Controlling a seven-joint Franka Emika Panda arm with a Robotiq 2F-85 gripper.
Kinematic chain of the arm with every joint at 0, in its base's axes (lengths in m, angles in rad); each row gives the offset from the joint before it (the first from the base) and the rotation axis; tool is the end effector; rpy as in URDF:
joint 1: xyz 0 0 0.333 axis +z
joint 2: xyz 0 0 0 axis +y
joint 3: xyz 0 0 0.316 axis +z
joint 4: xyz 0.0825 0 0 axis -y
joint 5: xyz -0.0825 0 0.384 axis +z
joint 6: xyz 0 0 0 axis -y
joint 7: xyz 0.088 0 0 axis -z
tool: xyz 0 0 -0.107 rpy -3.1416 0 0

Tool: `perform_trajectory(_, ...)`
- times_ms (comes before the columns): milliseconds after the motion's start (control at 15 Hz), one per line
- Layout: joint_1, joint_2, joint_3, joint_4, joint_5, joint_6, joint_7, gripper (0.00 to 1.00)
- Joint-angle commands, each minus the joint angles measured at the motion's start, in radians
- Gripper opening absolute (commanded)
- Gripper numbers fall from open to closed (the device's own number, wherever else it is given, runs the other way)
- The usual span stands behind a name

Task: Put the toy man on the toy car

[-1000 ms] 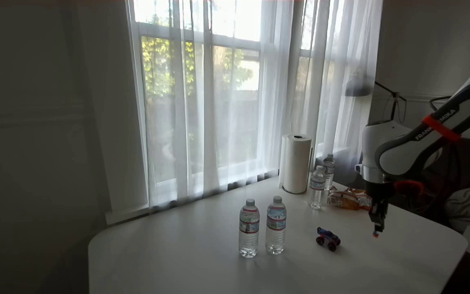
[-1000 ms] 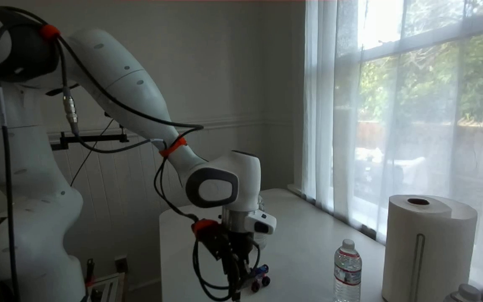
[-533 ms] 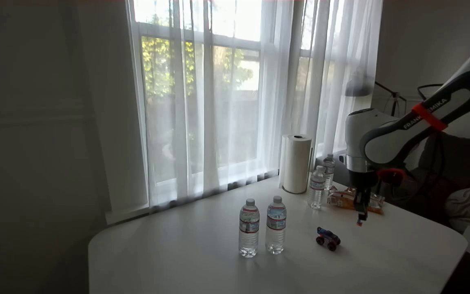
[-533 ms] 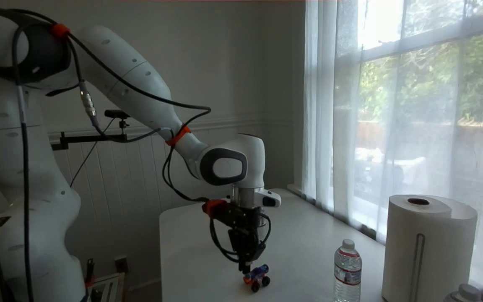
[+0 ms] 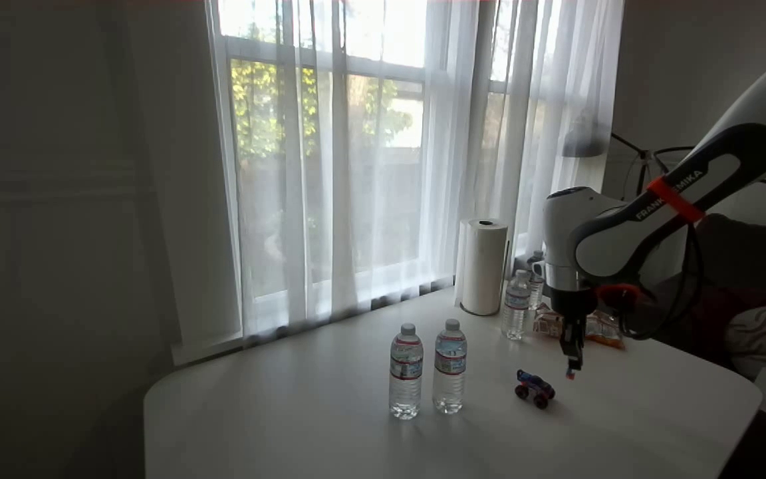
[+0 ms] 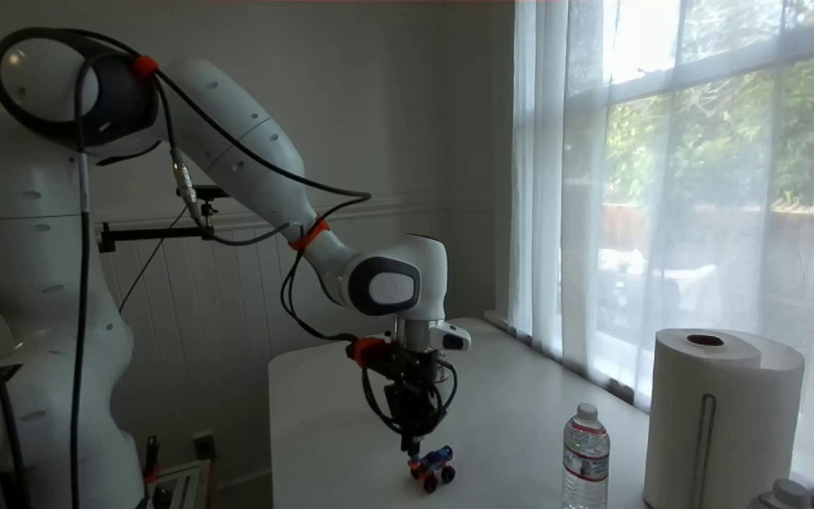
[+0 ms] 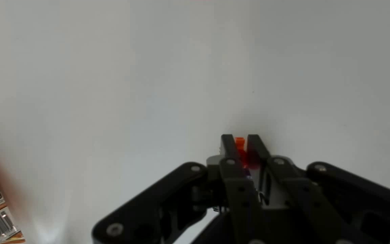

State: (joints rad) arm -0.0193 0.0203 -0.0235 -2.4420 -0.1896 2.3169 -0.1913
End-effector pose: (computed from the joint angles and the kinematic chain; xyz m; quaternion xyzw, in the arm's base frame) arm 0.4656 -0.0235 0.2819 0.9850 0.1426 -0.0794 0.0560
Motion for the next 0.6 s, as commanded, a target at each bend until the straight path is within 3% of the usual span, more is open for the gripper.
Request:
perform_trajectory(0, 0.002, 0.03, 0.008, 0.015, 0.061, 0.027, -0.01, 0.03)
perform_trajectory(333, 0.0, 0.06, 0.01, 0.036, 0.074, 0.041, -0.011, 0.03)
perform_trajectory(400, 0.0, 0.041, 0.009, 0.016, 0.061, 0.041, 0.0, 0.13)
perform_trajectory(533, 0.0, 0.051, 0.009, 0.024, 0.061, 0.041, 0.0, 0.13)
